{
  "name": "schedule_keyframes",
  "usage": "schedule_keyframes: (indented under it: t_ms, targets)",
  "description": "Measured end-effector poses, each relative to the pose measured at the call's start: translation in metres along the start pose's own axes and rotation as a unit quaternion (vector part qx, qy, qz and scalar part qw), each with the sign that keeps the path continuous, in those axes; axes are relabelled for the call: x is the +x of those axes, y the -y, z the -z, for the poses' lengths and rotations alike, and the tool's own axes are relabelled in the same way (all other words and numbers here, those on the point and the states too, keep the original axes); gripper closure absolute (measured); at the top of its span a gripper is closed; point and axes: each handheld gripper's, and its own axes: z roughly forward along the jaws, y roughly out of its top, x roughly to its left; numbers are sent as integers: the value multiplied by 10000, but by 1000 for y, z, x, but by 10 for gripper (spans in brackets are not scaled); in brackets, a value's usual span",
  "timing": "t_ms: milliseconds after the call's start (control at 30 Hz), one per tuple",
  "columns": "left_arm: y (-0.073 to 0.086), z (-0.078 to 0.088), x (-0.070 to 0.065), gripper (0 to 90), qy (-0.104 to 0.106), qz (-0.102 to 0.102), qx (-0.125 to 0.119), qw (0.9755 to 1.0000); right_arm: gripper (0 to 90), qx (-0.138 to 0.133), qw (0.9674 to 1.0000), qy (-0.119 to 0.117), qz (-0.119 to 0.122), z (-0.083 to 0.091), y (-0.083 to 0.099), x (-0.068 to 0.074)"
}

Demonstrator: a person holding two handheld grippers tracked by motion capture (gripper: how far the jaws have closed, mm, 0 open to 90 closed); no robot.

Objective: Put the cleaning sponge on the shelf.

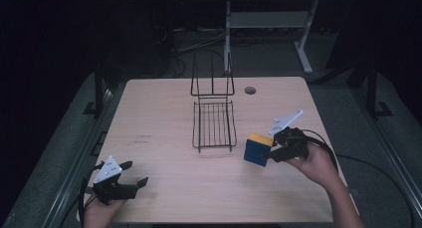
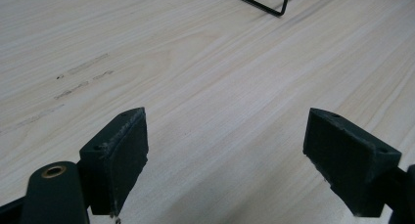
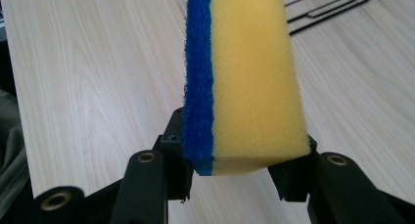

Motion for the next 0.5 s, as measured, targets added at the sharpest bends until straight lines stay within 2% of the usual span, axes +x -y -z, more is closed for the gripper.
schedule_keyframes:
  t_ms: [200, 433, 500]
  targets:
    - [0, 0, 0, 163, 13, 2, -14, 10000, 564, -26, 10000, -52, 78, -3, -14, -1]
    - [-1, 0, 0, 163, 17, 13, -32, 10000, 563, -36, 9994, -134, 319, -9, -36, -1]
    - [-1, 0, 0, 163, 19, 8, -40, 10000, 563, -33, 9994, -153, 320, -10, -39, -1]
